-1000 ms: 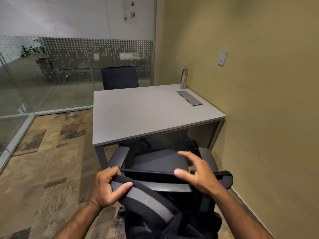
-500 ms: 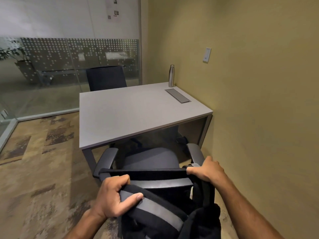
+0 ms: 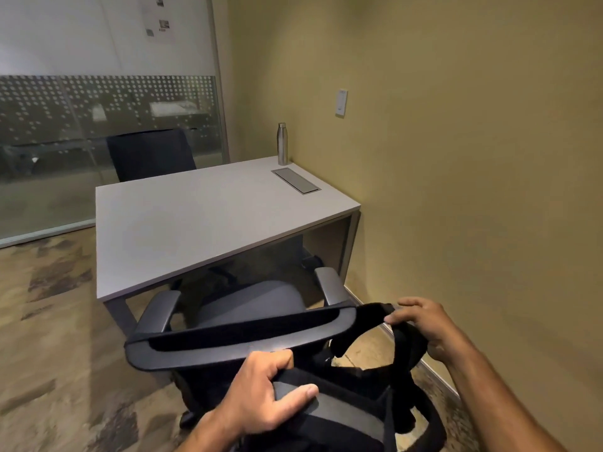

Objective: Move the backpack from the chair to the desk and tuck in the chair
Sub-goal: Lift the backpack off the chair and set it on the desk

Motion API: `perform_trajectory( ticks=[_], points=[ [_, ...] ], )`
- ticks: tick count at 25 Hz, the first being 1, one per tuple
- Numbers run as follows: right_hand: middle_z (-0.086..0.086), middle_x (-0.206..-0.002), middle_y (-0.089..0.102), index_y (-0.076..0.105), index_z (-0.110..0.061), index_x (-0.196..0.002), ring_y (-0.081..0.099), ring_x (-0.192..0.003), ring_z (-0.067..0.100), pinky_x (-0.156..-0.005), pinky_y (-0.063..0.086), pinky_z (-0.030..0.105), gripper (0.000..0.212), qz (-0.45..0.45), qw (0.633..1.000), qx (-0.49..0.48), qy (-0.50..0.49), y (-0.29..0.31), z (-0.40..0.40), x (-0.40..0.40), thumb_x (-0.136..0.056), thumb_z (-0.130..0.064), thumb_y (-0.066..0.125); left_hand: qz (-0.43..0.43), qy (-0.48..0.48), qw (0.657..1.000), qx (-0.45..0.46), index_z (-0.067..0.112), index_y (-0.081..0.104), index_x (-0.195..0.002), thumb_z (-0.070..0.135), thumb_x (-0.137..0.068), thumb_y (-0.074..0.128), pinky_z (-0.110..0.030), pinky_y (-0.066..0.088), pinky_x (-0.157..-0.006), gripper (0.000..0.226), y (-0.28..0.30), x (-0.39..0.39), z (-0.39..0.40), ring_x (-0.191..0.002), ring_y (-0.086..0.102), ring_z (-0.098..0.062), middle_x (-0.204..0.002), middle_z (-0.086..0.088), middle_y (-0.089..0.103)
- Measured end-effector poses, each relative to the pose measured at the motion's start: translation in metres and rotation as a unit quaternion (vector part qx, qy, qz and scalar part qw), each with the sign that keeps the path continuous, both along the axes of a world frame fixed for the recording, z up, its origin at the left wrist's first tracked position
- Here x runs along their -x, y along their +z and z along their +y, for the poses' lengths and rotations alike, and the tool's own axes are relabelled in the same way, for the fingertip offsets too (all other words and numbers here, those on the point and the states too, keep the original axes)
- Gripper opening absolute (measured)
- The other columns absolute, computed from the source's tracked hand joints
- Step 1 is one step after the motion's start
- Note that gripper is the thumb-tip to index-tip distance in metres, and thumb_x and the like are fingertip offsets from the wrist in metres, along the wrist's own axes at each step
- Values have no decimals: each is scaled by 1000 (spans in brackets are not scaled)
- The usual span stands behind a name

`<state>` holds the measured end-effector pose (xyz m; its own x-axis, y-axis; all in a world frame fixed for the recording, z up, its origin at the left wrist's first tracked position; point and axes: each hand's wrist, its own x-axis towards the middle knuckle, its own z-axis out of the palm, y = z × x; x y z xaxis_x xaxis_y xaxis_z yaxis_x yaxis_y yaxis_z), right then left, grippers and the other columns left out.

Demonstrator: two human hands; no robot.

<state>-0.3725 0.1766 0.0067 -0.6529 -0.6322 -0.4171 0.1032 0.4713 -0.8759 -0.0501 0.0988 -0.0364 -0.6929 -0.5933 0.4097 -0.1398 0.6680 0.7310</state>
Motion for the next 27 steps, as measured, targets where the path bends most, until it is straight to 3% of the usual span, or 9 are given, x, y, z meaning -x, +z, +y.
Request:
perform_trajectory(
  ticks=[2,5,7,11,13,16,18,21,27],
  points=[
    [26,-107,72,68,-4,-118,71,-99,39,-87,60,45,62,-8,999,18,32,10,8,-1,-61,8,89,-6,-25,1000,-17,27,34,-63,47,-81,81,-25,25,-50,54,-10,2,3,-52,31,-2,-55,16,34],
    [14,-75,76,68,-9,-109,73,-59,21,-52,55,26,43,-12,997,52,50,28,11,-8,-73,8,86,-16,-35,996,-75,23,35,-63,47,-81,82,-24,27,-51,55,-23,3,9,-54,34,-1,-55,15,38],
    [8,-57,71,68,-7,-102,64,-41,14,-39,48,20,31,-9,997,72,35,39,11,-11,-79,10,81,-22,-26,992,-122,20,41,-65,48,-81,80,-24,31,-51,50,-29,12,14,-54,39,0,-55,15,44],
    [12,-61,67,68,-4,-96,60,-37,13,-37,47,21,23,25,996,86,19,58,21,-4,-81,9,80,-51,-4,990,-134,27,62,-82,66,-84,66,-30,52,-69,40,-32,41,33,-72,62,-5,-75,14,67],
    [13,-63,68,69,-6,-97,60,-38,14,-39,46,22,25,46,996,76,32,66,27,2,-79,7,82,-120,-36,987,-100,33,65,-93,85,-82,52,-28,52,-83,54,-22,69,51,-92,62,-4,-90,16,68],
    [14,-70,71,70,-11,-95,63,-42,12,-46,49,23,27,76,994,77,25,74,28,14,-78,3,85,-243,-54,968,-7,28,58,-93,102,-68,36,-34,47,-84,81,-6,136,80,-88,56,-8,-90,14,62],
    [14,-72,73,70,-11,-94,66,-44,14,-47,51,25,26,76,993,90,-4,75,28,28,-78,1,86,-298,-52,951,58,22,56,-93,96,-72,40,-46,44,-90,78,0,178,95,-93,60,-25,-94,0,67],
    [13,-68,72,67,-8,-92,65,-43,14,-44,51,24,25,56,992,102,-43,69,33,52,-78,0,87,-311,-29,945,100,15,62,-103,64,-92,51,-48,48,-89,52,-1,218,98,-102,66,-38,-106,-13,73],
    [17,-89,78,62,-13,-117,75,-64,23,-52,56,28,45,17,991,130,-28,55,32,100,-80,-14,89,-262,-10,965,6,13,68,-97,45,-96,53,-47,56,-83,35,1,257,88,-97,67,-40,-100,-16,74]
  ],
)
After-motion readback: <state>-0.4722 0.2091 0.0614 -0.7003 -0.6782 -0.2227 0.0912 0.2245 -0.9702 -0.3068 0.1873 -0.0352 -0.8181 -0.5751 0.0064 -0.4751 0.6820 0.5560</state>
